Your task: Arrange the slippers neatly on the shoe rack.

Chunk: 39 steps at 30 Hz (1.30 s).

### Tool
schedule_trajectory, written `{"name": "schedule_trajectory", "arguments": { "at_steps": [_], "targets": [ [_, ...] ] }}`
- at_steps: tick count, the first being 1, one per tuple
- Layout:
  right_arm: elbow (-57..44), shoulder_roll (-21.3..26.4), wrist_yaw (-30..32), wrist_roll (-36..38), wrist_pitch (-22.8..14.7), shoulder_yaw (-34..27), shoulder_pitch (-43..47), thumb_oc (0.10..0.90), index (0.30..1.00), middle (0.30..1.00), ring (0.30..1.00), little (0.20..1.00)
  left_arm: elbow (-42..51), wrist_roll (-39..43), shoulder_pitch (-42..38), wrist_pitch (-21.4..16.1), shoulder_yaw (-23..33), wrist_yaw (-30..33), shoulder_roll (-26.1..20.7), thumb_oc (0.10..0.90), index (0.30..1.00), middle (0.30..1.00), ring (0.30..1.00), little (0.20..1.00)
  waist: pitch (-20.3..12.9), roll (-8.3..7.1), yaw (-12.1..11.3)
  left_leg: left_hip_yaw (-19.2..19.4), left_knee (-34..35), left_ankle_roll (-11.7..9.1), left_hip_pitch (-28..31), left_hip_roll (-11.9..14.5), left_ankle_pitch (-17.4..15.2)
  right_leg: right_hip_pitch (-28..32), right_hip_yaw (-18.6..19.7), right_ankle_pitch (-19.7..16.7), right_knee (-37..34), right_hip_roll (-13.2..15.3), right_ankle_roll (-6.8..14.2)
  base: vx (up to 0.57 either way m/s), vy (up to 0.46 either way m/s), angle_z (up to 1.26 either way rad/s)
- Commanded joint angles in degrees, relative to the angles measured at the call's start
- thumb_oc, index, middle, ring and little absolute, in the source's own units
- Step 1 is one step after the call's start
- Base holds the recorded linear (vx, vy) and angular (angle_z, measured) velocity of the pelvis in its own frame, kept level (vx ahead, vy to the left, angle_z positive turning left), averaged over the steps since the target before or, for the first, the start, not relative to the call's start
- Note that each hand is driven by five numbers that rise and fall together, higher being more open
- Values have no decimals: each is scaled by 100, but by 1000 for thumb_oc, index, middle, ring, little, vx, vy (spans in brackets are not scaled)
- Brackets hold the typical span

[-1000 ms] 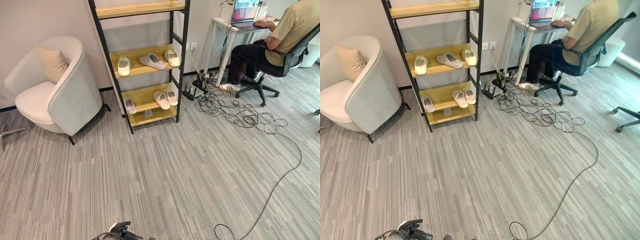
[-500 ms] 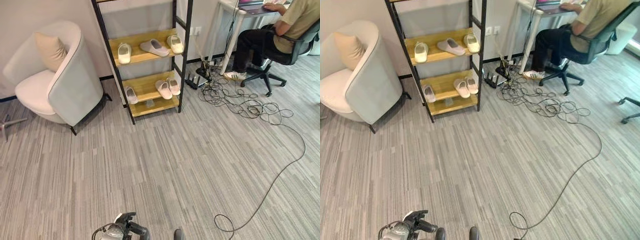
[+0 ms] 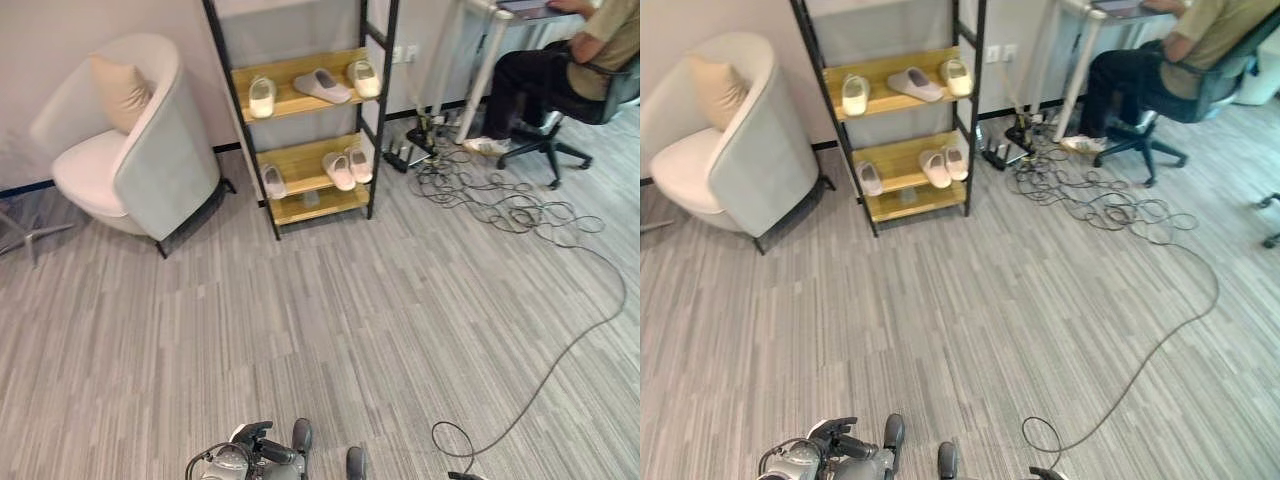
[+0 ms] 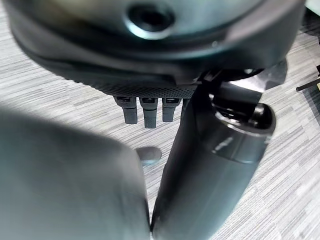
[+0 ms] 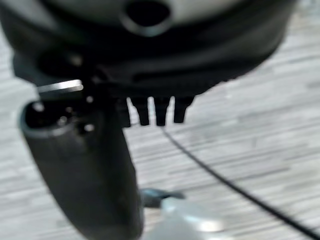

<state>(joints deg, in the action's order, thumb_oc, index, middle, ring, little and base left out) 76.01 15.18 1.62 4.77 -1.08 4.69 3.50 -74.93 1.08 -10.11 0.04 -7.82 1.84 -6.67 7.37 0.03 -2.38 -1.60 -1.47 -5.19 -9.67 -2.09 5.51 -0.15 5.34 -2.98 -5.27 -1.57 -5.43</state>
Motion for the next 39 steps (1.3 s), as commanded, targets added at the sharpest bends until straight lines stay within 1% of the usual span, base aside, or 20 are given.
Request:
{"name": "schedule_trajectory", "arguments": {
  "at_steps": [1,2,3,6,7,9,13,14,15,16,21,24,26,27,29,31,34,36,37,39],
  "targets": [
    [-81,28,-28,-202,-115,112,-162,800,900,900,900,900,-39,33,93,-103,10,35,-126,800,900,900,900,900,-267,-236,-162,50,-551,430,-251,-333,-379,452,119,-58,779,159,897,289,150,-54],
    [-66,28,-55,-228,-129,161,-101,800,900,900,900,900,-16,36,88,-102,37,37,-146,800,900,900,900,900,-270,-227,-218,61,-464,468,-70,-294,-358,255,62,-229,1313,186,1080,204,107,-37],
    [-65,27,-56,-228,-129,161,-100,800,900,900,900,900,-16,36,88,-101,37,37,-146,800,900,900,900,900,-265,-228,-224,67,-459,469,-62,-294,-358,256,68,-224,1321,187,1081,187,93,-43],
    [-88,48,-79,-250,-124,207,-3,800,900,900,900,900,117,44,30,-93,29,23,-186,800,900,900,900,900,-188,-117,-185,-48,-368,592,307,-207,-364,-320,-131,-908,2659,226,1333,197,106,-36],
    [-103,40,-74,-220,-129,189,26,800,900,900,900,900,140,48,5,-86,19,34,-211,800,900,900,900,900,-149,32,-112,-192,-310,665,504,-113,-384,-634,-233,-991,3354,119,1310,193,107,0],
    [-125,39,-69,-207,-129,171,5,800,900,900,900,900,150,54,14,-80,20,44,-234,800,900,900,900,900,-145,96,-59,-283,-246,666,668,-70,-374,-876,-338,-929,3552,134,1265,225,67,32],
    [-210,86,-45,-216,-130,200,30,800,900,900,900,900,185,40,42,-79,40,60,-257,800,900,900,900,900,-157,139,157,-488,91,647,1224,-58,-555,-1396,-616,-536,2541,337,1036,379,-37,23],
    [-301,99,-71,-212,-116,243,17,800,900,900,900,900,220,76,83,-97,28,48,-292,800,900,900,900,900,-120,60,291,-678,238,670,1502,-163,-681,-1671,-472,-652,1746,212,1049,383,-97,13],
    [-305,104,-71,-211,-113,246,10,800,900,900,900,900,223,77,89,-97,27,47,-288,800,900,900,900,900,-87,93,293,-684,263,668,1571,-126,-703,-1604,-489,-641,1726,182,1044,530,-169,13],
    [-423,75,-109,-188,-79,239,-23,800,900,900,900,900,230,147,122,-117,13,35,-333,800,900,900,900,900,-29,59,414,-920,418,675,1848,-165,-808,-1887,-230,-901,1147,119,1142,288,-92,31],
    [-458,134,-168,-167,-74,314,-79,800,900,900,900,900,45,85,218,-155,-59,-1,-212,800,900,900,900,900,-130,119,525,-996,373,605,2148,-52,-949,-1802,-260,-1050,1038,140,1139,295,-138,43],
    [-464,161,-166,-193,-102,322,-127,800,900,900,900,900,108,90,245,-158,-147,-102,-163,800,900,900,900,900,-226,121,540,-994,-615,350,1904,18,-643,-1563,-126,-954,1202,-7,997,271,-199,24],
    [-565,205,-152,-121,-114,279,-196,800,900,900,900,900,283,69,224,-158,-273,-173,-159,800,900,900,900,900,-98,-5,520,-644,-2267,176,1029,67,-172,-1265,-72,-854,1163,88,852,163,-253,9],
    [-635,252,-128,-50,-138,200,-202,800,900,900,900,900,471,106,214,-157,-298,-214,-174,800,900,900,900,900,52,-152,453,-347,-3319,298,384,129,-139,-1031,-68,-700,1089,179,670,95,-222,37],
    [-618,265,-106,-40,-127,193,-177,800,900,900,900,900,491,125,201,-151,-294,-180,-191,800,900,900,900,900,105,-204,430,-222,-3673,342,103,149,-242,-955,-71,-645,1082,202,623,115,-154,30],
    [-551,259,-94,-30,-122,135,-193,800,900,900,900,900,521,189,158,-163,-278,-183,-177,800,900,900,900,900,164,-282,345,33,-3570,413,-410,157,-399,-683,-94,-525,990,262,575,213,-103,14],
    [-503,236,-105,-23,-143,97,-230,800,900,900,900,900,607,197,137,-173,-252,-223,-168,800,900,900,900,900,167,-248,192,245,-2483,402,-674,91,-414,-342,-130,-345,867,218,594,291,-2,20],
    [-464,242,-129,-53,-130,89,-235,800,900,900,900,900,669,174,156,-155,-197,-235,-173,800,900,900,900,900,127,-161,88,284,-1495,362,-817,105,-306,-136,-102,-199,786,128,617,406,105,21],
    [-481,249,-135,-73,-124,61,-249,800,900,900,900,900,737,158,196,-136,-141,-242,-186,800,900,900,900,900,142,-77,-28,280,-812,260,-906,155,-15,162,-46,-37,746,64,629,464,135,14],
    [-499,247,-149,-75,-112,55,-264,800,900,900,900,900,747,151,223,-126,-138,-240,-206,800,900,900,900,900,153,-73,-44,368,-759,224,-984,185,92,261,-51,10,752,72,635,342,125,-1]
  ]
}}
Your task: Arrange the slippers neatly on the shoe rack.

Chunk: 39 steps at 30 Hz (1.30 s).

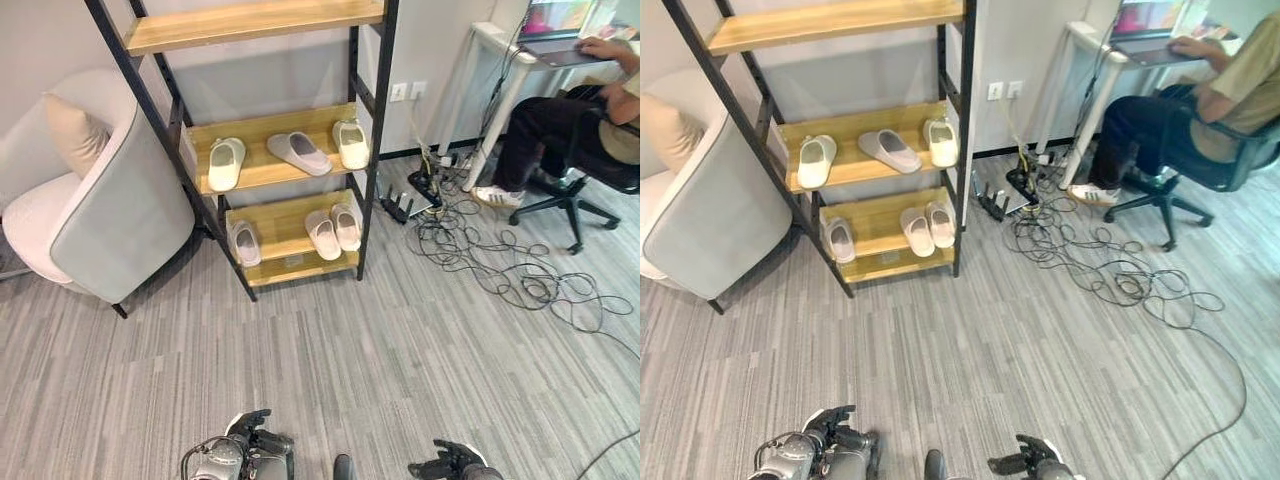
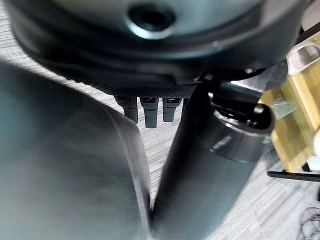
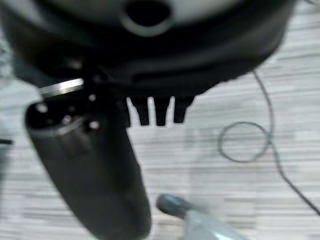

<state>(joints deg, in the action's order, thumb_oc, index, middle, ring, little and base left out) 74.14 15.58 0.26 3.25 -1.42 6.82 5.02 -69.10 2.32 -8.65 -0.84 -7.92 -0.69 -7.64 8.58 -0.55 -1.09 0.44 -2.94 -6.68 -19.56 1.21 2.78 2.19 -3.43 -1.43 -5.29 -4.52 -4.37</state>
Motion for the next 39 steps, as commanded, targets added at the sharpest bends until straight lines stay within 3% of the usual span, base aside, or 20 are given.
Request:
{"name": "schedule_trajectory", "arguments": {
  "at_steps": [1,5,7,8,11,13,15,16,17,20,24,25,27,28,30,32,33,37,38,39],
  "targets": [
    [-344,169,-50,41,-75,-147,-442,800,900,900,900,900,74,45,131,-24,-36,-15,-125,800,900,900,900,900,-104,27,-201,225,-320,421,287,-78,298,148,885,13,825,373,611,262,120,-10],
    [-247,77,-43,-25,-120,-91,-393,800,900,900,900,900,-101,40,108,-42,37,15,-132,800,900,900,900,900,-249,-75,-266,146,-326,507,486,-238,162,135,879,-62,1148,605,778,275,176,-30],
    [-298,15,-51,-34,-148,-56,-340,800,900,900,900,900,-125,83,78,-48,90,32,-152,800,900,900,900,900,-242,-105,-278,155,-361,634,803,-281,71,-250,775,-808,2213,801,1041,243,221,-35],
    [-350,-16,-50,-21,-159,-40,-320,800,900,900,900,900,-105,95,74,-46,92,32,-157,800,900,900,900,900,-208,-75,-255,129,-373,687,944,-258,47,-404,742,-1038,2615,806,1068,94,107,-40],
    [-410,-56,-43,14,-182,-40,-318,800,900,900,900,900,-116,74,58,-54,88,66,-204,800,900,900,900,900,-148,-23,-207,21,-397,764,1155,-231,-37,-654,675,-1146,3139,779,1064,205,105,4],
    [-496,-76,-42,16,-190,-56,-349,800,900,900,900,900,-84,84,88,-50,115,74,-233,800,900,900,900,900,-161,8,-150,-92,-342,781,1366,-252,-88,-858,533,-1049,3121,815,1007,253,51,58],
    [-485,-63,-36,9,-178,-31,-330,800,900,900,900,900,-61,119,101,-40,205,93,-246,800,900,900,900,900,-174,-14,-47,-233,-158,794,1743,-327,-209,-1143,346,-745,2416,729,894,403,6,33],
    [-523,-40,-64,6,-149,20,-310,800,900,900,900,900,-65,113,134,-29,208,74,-243,800,900,900,900,900,-169,-59,49,-379,-22,834,2007,-437,-318,-1359,366,-734,1807,553,884,434,-9,30],
    [-561,-34,-75,32,-139,31,-317,800,900,900,900,900,-44,126,129,-30,211,79,-263,800,900,900,900,900,-162,-109,144,-534,35,879,2130,-537,-345,-1632,548,-837,1532,341,902,342,-10,11],
    [-741,-46,-135,62,-84,23,-389,800,900,900,900,900,-52,205,73,-42,113,42,-286,800,900,900,900,900,-34,-82,363,-920,279,906,2574,-639,-505,-2038,804,-1101,1149,65,1035,279,5,43],
    [-690,50,-115,36,-91,67,-435,800,900,900,900,900,-180,142,18,-61,3,39,-178,800,900,900,900,900,-125,-71,451,-1087,266,877,2724,-699,-629,-1844,915,-1215,1066,149,936,201,-65,92],
    [-691,52,-115,36,-91,67,-437,800,900,900,900,900,-180,142,19,-61,3,39,-176,800,900,900,900,900,-123,-65,452,-1089,264,876,2729,-694,-635,-1839,912,-1212,1067,145,934,216,-102,84],
    [-607,76,-97,9,-121,20,-482,800,900,900,900,900,-206,162,70,-83,4,13,-147,800,900,900,900,900,-263,-21,455,-853,-290,555,2618,-572,-518,-1511,712,-1136,971,257,871,230,-128,71],
    [-622,82,-68,39,-136,-38,-508,800,900,900,900,900,-179,169,69,-94,-11,9,-150,800,900,900,900,900,-237,-98,468,-647,-1063,388,2262,-548,-306,-1335,727,-1129,913,359,847,124,-115,61],
    [-646,85,-40,109,-152,-98,-498,800,900,900,900,900,-145,203,51,-106,-26,14,-140,800,900,900,900,900,-147,-228,438,-343,-2182,345,1582,-461,-192,-1123,736,-1067,825,504,734,74,-89,51],
    [-629,89,-26,112,-154,-99,-489,800,900,900,900,900,-139,205,28,-104,-38,30,-150,800,900,900,900,900,-115,-263,404,-226,-2453,395,1357,-403,-262,-1021,742,-1000,791,533,681,102,-63,17],
    [-543,74,-23,110,-145,-107,-491,800,900,900,900,900,-145,188,-21,-105,-71,45,-156,800,900,900,900,900,-92,-349,354,30,-2357,496,1031,-213,-327,-833,726,-854,716,636,638,208,-51,-15],
    [-488,68,-21,148,-158,-158,-519,800,900,900,900,900,-173,163,-48,-100,-90,38,-140,800,900,900,900,900,-106,-349,291,125,-1479,558,915,8,-407,-615,701,-671,644,663,645,191,46,6],
    [-483,82,-28,138,-144,-179,-526,800,900,900,900,900,-132,148,-59,-84,-82,32,-132,800,900,900,900,900,-106,-304,248,103,-750,482,823,167,-231,-447,731,-533,591,647,657,285,164,-6],
    [-517,100,-38,129,-134,-187,-545,800,900,900,900,900,-94,145,-46,-85,-75,30,-145,800,900,900,900,900,-85,-286,226,88,-613,427,730,219,-97,-368,755,-490,571,651,666,288,211,-15]
  ]
}}
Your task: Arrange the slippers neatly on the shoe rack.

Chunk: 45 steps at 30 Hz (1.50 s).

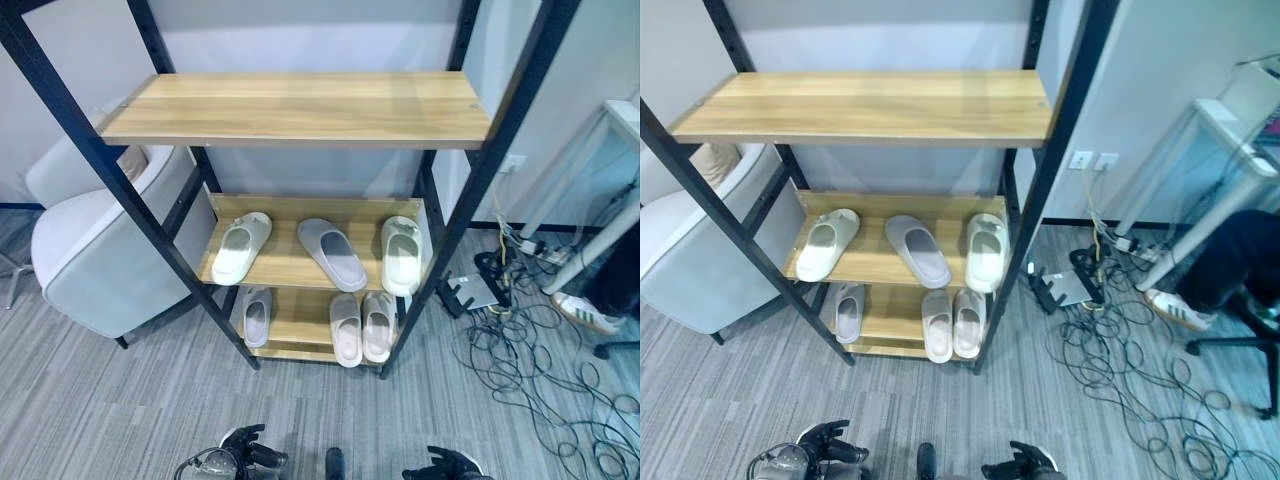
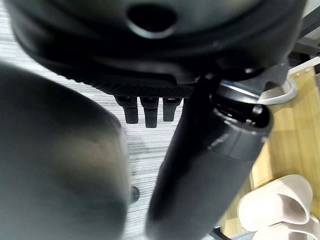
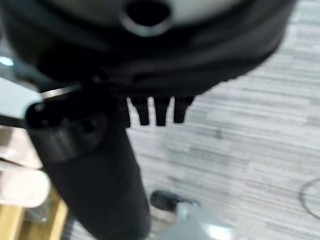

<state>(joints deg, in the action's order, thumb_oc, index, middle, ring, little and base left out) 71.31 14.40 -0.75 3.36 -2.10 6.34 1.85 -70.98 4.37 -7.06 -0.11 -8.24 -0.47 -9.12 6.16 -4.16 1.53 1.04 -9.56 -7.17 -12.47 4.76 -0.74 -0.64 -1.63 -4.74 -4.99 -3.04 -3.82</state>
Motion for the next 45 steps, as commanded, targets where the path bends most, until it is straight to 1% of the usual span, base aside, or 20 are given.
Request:
{"name": "schedule_trajectory", "arguments": {
  "at_steps": [1,4,6,11,15,16,21,25,27,28,29,30,33,34,35,36,38,39,41,45],
  "targets": [
    [-261,219,44,100,-44,-155,-251,800,900,900,900,900,79,-61,-176,-156,-28,-6,6,800,900,900,900,900,142,98,-35,6,180,447,94,-76,258,-70,616,-102,573,502,631,135,120,-7],
    [-269,190,35,68,-32,-120,-249,800,900,900,900,900,19,-89,-173,-162,-16,5,15,800,900,900,900,900,102,109,-75,-224,204,414,160,-223,251,-45,737,-117,571,508,670,171,182,-26],
    [-223,175,31,3,-50,-41,-187,800,900,900,900,900,11,-164,-187,-159,-14,23,48,800,900,900,900,900,13,138,-122,-260,461,454,358,-325,169,-79,813,-139,629,636,774,183,270,-41],
    [-284,115,25,45,-39,63,-23,800,900,900,900,900,70,-195,-248,-151,-41,68,12,800,900,900,900,900,39,122,-171,-70,480,607,551,-512,2,-278,836,-281,924,872,961,61,218,-44],
    [-307,77,32,59,-47,89,38,800,900,900,900,900,117,-152,-228,-158,31,95,-46,800,900,900,900,900,84,142,-234,57,442,648,643,-523,-6,-375,660,-332,1177,921,1015,30,155,-31],
    [-327,59,29,68,-66,94,10,800,900,900,900,900,157,-146,-186,-167,57,95,-94,800,900,900,900,900,72,156,-239,86,471,644,712,-533,40,-409,441,-354,1257,902,1035,61,117,-14],
    [-225,39,47,97,-101,140,-14,800,900,900,900,900,110,-116,-130,-135,120,96,-155,800,900,900,900,900,-58,118,-216,-18,797,719,1001,-751,172,-295,335,-235,1098,362,889,63,84,8],
    [-356,27,26,78,-124,228,-53,800,900,900,900,900,112,-87,-70,-139,81,56,-183,800,900,900,900,900,-76,39,-242,-45,826,713,1050,-872,164,-289,120,-164,898,174,790,-10,-4,15],
    [-499,37,11,89,-144,208,-147,800,900,900,900,900,82,-82,-75,-174,16,12,-184,800,900,900,900,900,-57,-23,-173,-90,509,638,965,-937,147,-242,399,-213,741,109,733,-6,-39,20],
    [-501,37,11,89,-143,207,-149,800,900,900,900,900,82,-82,-74,-174,15,12,-184,800,900,900,900,900,-56,-21,-172,-92,497,638,960,-935,139,-239,396,-214,739,108,732,-73,-34,61],
    [-540,101,38,126,-153,132,-190,800,900,900,900,900,107,-36,-111,-193,-22,-16,-156,800,900,900,900,900,67,-72,-155,52,-373,359,443,-906,411,-84,364,-343,457,249,692,-123,-30,68],
    [-559,125,49,133,-147,96,-204,800,900,900,900,900,131,-29,-115,-193,-45,-36,-140,800,900,900,900,900,121,-82,-145,85,-790,270,166,-846,515,-54,373,-382,394,282,655,-161,-33,72],
    [-580,135,41,107,-135,137,-157,800,900,900,900,900,30,-68,-117,-198,-60,-12,-111,800,900,900,900,900,162,-104,-155,30,-1093,300,-53,-774,390,-31,381,-412,308,342,618,-77,10,60],
    [-586,136,25,69,-130,176,-162,800,900,900,900,900,-43,-110,-94,-190,-92,-3,-102,800,900,900,900,900,142,-146,-116,57,-1083,343,-54,-570,301,-40,377,-408,306,427,635,-23,45,4],
    [-575,134,13,59,-133,183,-164,800,900,900,900,900,-49,-125,-78,-185,-96,-5,-82,800,900,900,900,900,123,-153,-111,75,-970,416,22,-413,226,-37,371,-386,295,475,647,-4,130,2],
    [-678,142,-7,-7,-148,235,-148,800,900,900,900,900,-116,-197,-64,-199,-116,37,-61,800,900,900,900,900,53,-177,-75,4,-671,471,132,-102,191,-77,369,-373,268,586,701,43,152,13],
    [-729,159,-21,-15,-148,247,-160,800,900,900,900,900,-112,-216,-67,-191,-116,39,-49,800,900,900,900,900,37,-167,-62,-43,-489,473,190,22,219,-46,381,-362,230,622,720,65,152,12],
    [-893,176,-73,-70,-140,293,-196,800,900,900,900,900,-110,-284,-61,-190,-157,17,-21,800,900,900,900,900,-34,-88,-48,-127,102,442,422,105,223,-78,377,-330,242,657,770,92,211,11],
    [-1129,187,-141,-123,-127,336,-229,800,900,900,900,900,-101,-370,-85,-179,-211,10,18,800,900,900,900,900,-99,8,8,-157,674,366,768,17,167,-59,380,-342,223,713,827,82,221,-3],
    [-1564,219,-245,-94,-115,416,-272,800,900,900,900,900,-5,-432,-86,-190,-251,-6,23,800,900,900,900,900,-145,90,40,-185,1222,386,1097,-144,197,-141,448,-390,257,759,867,30,194,-30]
  ]
}}
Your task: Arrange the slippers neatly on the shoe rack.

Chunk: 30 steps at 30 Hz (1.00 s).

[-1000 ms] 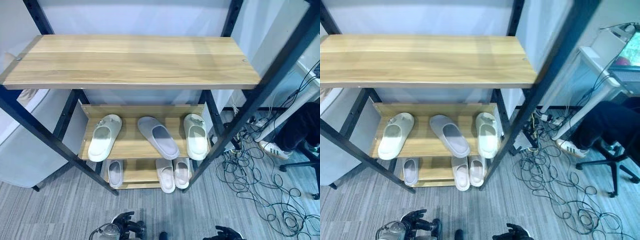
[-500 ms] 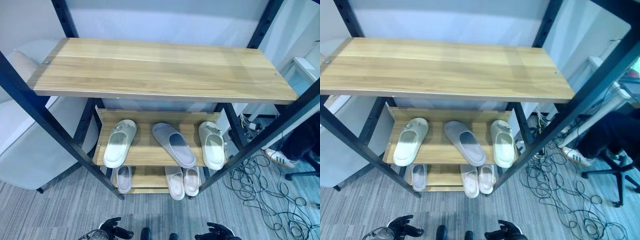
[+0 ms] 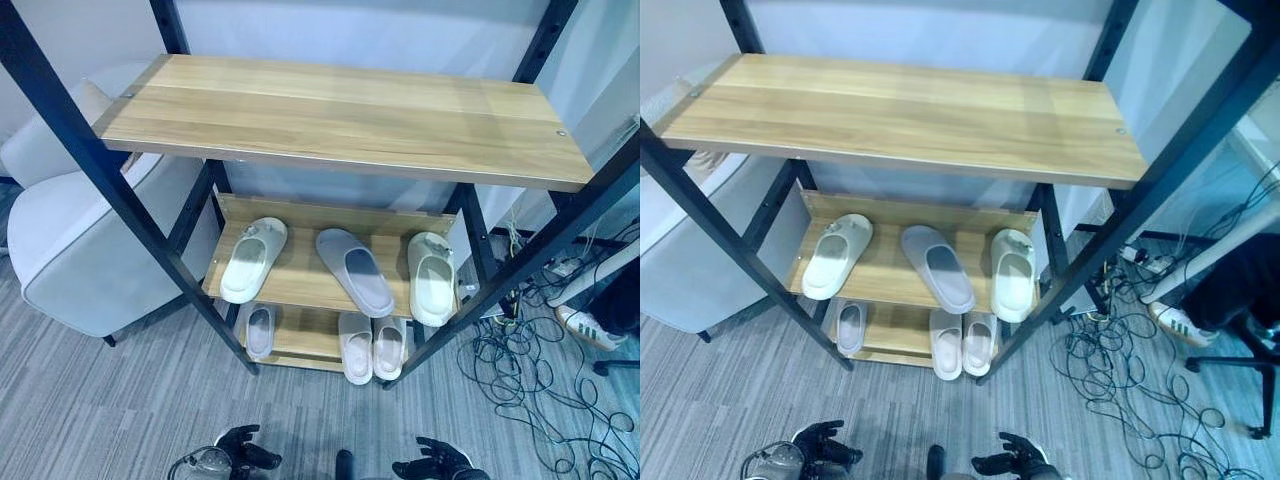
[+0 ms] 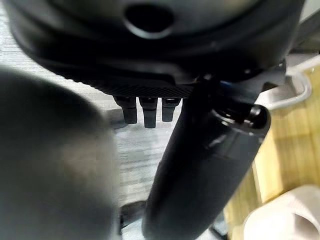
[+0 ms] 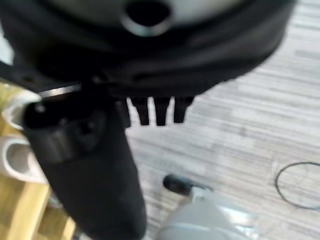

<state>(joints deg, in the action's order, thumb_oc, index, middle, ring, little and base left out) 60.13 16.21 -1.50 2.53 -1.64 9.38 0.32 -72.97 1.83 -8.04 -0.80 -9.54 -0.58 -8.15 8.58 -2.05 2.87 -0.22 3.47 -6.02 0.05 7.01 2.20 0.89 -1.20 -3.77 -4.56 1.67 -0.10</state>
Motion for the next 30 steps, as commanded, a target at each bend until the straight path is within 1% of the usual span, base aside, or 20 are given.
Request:
{"name": "schedule_trajectory", "arguments": {
  "at_steps": [1,5,9,13,14,15,17,18,19,20,22,23,27,30],
  "targets": [
    [-635,47,-216,25,-162,140,-132,800,900,900,900,900,252,-183,20,-119,-101,1,-80,800,900,900,900,900,-394,-104,-100,6,54,291,-65,-388,-77,-304,419,-497,215,307,521,2,215,-38],
    [-1545,6,-403,190,-144,151,-195,800,900,900,900,900,358,-115,79,-99,35,37,-163,800,900,900,900,900,-403,-87,-119,153,153,354,15,-521,-133,-388,383,-600,203,408,636,-20,161,-21],
    [-2430,-143,-609,495,-134,161,-284,800,900,900,900,900,227,-100,113,-107,77,63,-224,800,900,900,900,900,-425,-75,-113,226,153,409,67,-620,-220,-416,390,-707,141,471,696,-14,99,-20],
    [-3321,-274,-842,861,-139,244,-350,800,900,900,900,900,160,-89,122,-108,94,72,-239,800,900,900,900,900,-454,-68,-115,251,153,435,61,-691,-257,-421,357,-757,98,517,715,-12,46,-6],
    [-3899,-237,-967,989,-150,345,-399,800,900,900,900,900,132,-97,130,-111,70,69,-228,800,900,900,900,900,-462,-60,-113,241,153,449,65,-688,-258,-421,346,-731,109,520,707,-15,23,-4],
    [-3909,-232,-965,992,-143,346,-406,800,900,900,900,900,131,-97,131,-112,70,69,-226,800,900,900,900,900,-462,-58,-112,240,153,449,67,-688,-258,-420,345,-730,110,520,707,0,0,0],
    [-4615,-138,-1018,1151,-209,414,-438,800,900,900,900,900,119,-113,123,-120,12,64,-201,800,900,900,900,900,-466,-53,-98,225,153,460,84,-692,-260,-400,332,-721,113,523,694,0,0,0],
    [-5243,-54,-1005,1281,-279,449,-448,800,900,900,900,900,148,-112,106,-130,-29,60,-152,800,900,900,900,900,-467,-53,-84,211,153,470,102,-693,-259,-379,311,-712,108,525,686,0,0,0],
    [-5535,-19,-992,1350,-313,476,-443,800,900,900,900,900,152,-110,95,-142,-38,64,-113,800,900,900,900,900,-471,-53,-73,209,153,473,113,-692,-260,-360,300,-708,96,522,688,-2,-14,5],
    [-5546,-12,-989,1353,-307,477,-449,800,900,900,900,900,151,-111,96,-142,-38,64,-110,800,900,900,900,900,-469,-50,-70,207,153,473,117,-692,-261,-355,298,-707,95,522,688,2,-18,7],
    [-6262,99,-962,1430,-392,566,-392,800,900,900,900,900,140,-143,110,-150,-92,60,-1,800,900,900,900,900,-493,-57,-60,202,153,479,145,-668,-253,-299,255,-676,90,514,679,5,-14,2],
    [-6270,104,-959,1432,-387,567,-397,800,900,900,900,900,139,-143,110,-151,-92,61,2,800,900,900,900,900,-492,-54,-58,200,153,479,147,-667,-254,-295,252,-675,90,514,679,17,-31,0],
    [-6912,132,-760,1461,-496,521,-264,800,900,900,900,900,163,-197,115,-150,-178,61,103,800,900,900,900,900,-518,-64,-53,177,153,480,194,-644,-256,-226,210,-639,82,498,662,16,-19,1],
    [-7302,256,-299,1025,-678,247,99,800,900,900,900,900,245,-256,183,-137,-219,56,187,800,900,900,900,900,-551,-81,-80,156,153,476,236,-617,-261,-167,182,-626,65,482,649,49,-38,1]
  ]
}}
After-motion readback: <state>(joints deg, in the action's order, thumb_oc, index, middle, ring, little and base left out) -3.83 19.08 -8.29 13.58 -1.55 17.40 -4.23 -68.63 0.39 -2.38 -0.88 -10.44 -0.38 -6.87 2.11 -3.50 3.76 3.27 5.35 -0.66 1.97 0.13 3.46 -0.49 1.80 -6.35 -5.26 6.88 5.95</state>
